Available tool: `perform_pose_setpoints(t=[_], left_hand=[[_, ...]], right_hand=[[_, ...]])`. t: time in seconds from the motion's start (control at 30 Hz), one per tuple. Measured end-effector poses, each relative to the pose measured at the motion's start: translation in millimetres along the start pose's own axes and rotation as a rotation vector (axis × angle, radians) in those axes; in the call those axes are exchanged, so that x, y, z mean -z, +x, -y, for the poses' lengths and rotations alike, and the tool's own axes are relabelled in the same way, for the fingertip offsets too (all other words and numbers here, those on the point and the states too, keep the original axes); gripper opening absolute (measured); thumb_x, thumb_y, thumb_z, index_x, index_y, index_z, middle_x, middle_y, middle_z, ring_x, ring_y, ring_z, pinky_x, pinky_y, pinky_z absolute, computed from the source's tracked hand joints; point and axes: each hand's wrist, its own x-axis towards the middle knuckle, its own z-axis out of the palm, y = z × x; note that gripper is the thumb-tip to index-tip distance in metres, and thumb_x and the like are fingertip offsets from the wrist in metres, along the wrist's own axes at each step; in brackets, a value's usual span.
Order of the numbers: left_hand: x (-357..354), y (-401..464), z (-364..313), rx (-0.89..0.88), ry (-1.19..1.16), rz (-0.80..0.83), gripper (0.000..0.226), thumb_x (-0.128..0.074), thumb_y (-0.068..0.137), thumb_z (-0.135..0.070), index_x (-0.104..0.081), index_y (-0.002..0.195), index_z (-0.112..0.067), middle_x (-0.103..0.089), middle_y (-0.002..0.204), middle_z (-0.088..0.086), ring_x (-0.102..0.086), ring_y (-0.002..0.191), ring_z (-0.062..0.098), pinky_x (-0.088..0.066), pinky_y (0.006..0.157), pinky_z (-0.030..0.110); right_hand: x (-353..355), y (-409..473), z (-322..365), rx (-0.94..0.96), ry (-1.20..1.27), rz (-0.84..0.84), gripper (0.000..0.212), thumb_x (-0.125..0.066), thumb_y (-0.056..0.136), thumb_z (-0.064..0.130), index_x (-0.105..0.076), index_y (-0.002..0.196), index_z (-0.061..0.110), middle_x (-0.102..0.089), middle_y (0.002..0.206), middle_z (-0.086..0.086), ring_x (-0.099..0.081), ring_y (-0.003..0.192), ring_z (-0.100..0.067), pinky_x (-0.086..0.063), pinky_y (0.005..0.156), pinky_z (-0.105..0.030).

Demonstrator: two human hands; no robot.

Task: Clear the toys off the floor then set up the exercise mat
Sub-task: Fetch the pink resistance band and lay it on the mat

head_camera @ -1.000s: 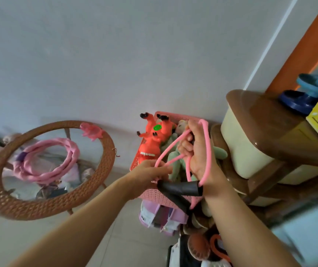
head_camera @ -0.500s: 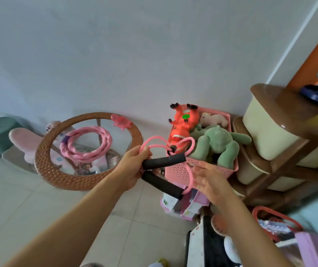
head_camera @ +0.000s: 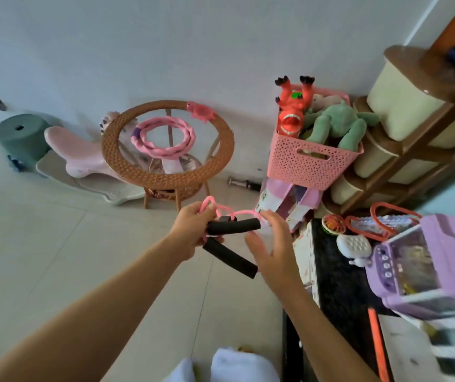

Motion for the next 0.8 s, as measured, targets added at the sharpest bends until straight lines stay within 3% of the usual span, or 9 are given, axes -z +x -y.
perform_pose_setpoints(t=[0.03, 0.1, 0.2, 0.33, 0.47, 0.6, 0.73, 0.8], left_hand=[[2.2, -9.3, 8.7, 0.009, 0.002, 0.004, 0.017, -0.046, 0.097, -0.023, -0.054, 0.093, -0.008, -0.05, 0.074, 0.007, -0.058, 0.059, 0.02, -0.058, 0.057, 0.031], [4.6, -25.8, 24.8, 0.021, -0.033, 0.005, 0.017, -0.047, 0.097, -0.022, -0.055, 0.09, -0.009, -0.052, 0.075, 0.008, -0.059, 0.061, 0.02, -0.058, 0.057, 0.033], [6.1, -53.8, 43.1, 0.03, -0.044, -0.019, 0.017, -0.047, 0.096, -0.022, -0.055, 0.093, -0.007, -0.057, 0.077, 0.008, -0.061, 0.065, 0.021, -0.059, 0.062, 0.035], [7.7, -98.2, 67.4, 0.033, -0.047, -0.047, 0.016, -0.047, 0.096, -0.021, -0.054, 0.092, -0.007, -0.059, 0.075, 0.008, -0.061, 0.061, 0.024, -0.057, 0.078, 0.047], [1.0, -154.7, 100.0, 0.043, -0.032, -0.034, 0.017, -0.047, 0.096, -0.022, -0.053, 0.088, -0.009, -0.059, 0.073, 0.007, -0.062, 0.061, 0.026, -0.053, 0.082, 0.048], [-12.6, -217.2, 139.4, 0.067, -0.018, -0.019, 0.019, -0.047, 0.096, -0.023, -0.053, 0.088, -0.007, -0.057, 0.076, 0.008, -0.061, 0.066, 0.024, -0.054, 0.08, 0.044], [-16.6, -279.9, 175.0, 0.111, -0.036, -0.055, 0.019, -0.048, 0.096, -0.024, -0.054, 0.091, -0.007, -0.058, 0.077, 0.009, -0.062, 0.066, 0.023, -0.054, 0.084, 0.047], [-13.5, -308.9, 188.2, 0.13, -0.054, -0.053, 0.019, -0.049, 0.095, -0.023, -0.055, 0.09, -0.007, -0.056, 0.077, 0.009, -0.061, 0.064, 0.023, -0.054, 0.084, 0.047]], right_hand=[[-4.5, -16.1, 1.9, 0.074, -0.061, 0.037, 0.041, -0.054, 0.084, 0.048, -0.04, 0.121, 0.04, -0.036, 0.127, 0.03, -0.031, 0.119, 0.018, -0.024, 0.1, -0.005], [-13.0, -44.5, -1.2, 0.144, -0.189, 0.086, 0.064, -0.048, 0.082, 0.064, -0.043, 0.131, 0.025, -0.037, 0.138, 0.014, -0.029, 0.13, 0.005, -0.025, 0.108, -0.018], [-14.6, -78.9, 0.1, 0.091, -0.261, 0.1, 0.082, -0.038, 0.077, 0.077, -0.037, 0.138, 0.022, -0.029, 0.146, 0.003, -0.024, 0.138, -0.011, -0.022, 0.112, -0.034], [-2.8, -125.8, 5.6, 0.006, -0.147, 0.06, 0.076, -0.055, 0.075, 0.064, -0.033, 0.137, 0.027, -0.03, 0.149, 0.0, -0.027, 0.139, -0.016, -0.032, 0.109, -0.049], [18.9, -189.2, 12.2, 0.007, -0.196, 0.121, 0.083, -0.056, 0.07, 0.062, -0.033, 0.14, 0.023, -0.028, 0.15, -0.001, -0.023, 0.14, -0.013, -0.028, 0.112, -0.047], [30.9, -264.5, 17.6, 0.136, -0.364, 0.161, 0.093, -0.058, 0.062, 0.064, -0.021, 0.14, 0.032, -0.026, 0.151, -0.007, -0.014, 0.139, -0.014, -0.024, 0.111, -0.053], [33.9, -329.0, 20.5, 0.278, -0.631, 0.149, 0.118, -0.074, 0.049, 0.064, -0.017, 0.143, 0.023, -0.023, 0.148, -0.01, -0.016, 0.138, -0.027, -0.027, 0.105, -0.058], [31.9, -354.4, 27.7, 0.309, -0.7, 0.134, 0.117, -0.08, 0.047, 0.058, -0.023, 0.142, 0.02, -0.028, 0.145, -0.007, -0.021, 0.136, -0.027, -0.024, 0.105, -0.056]])
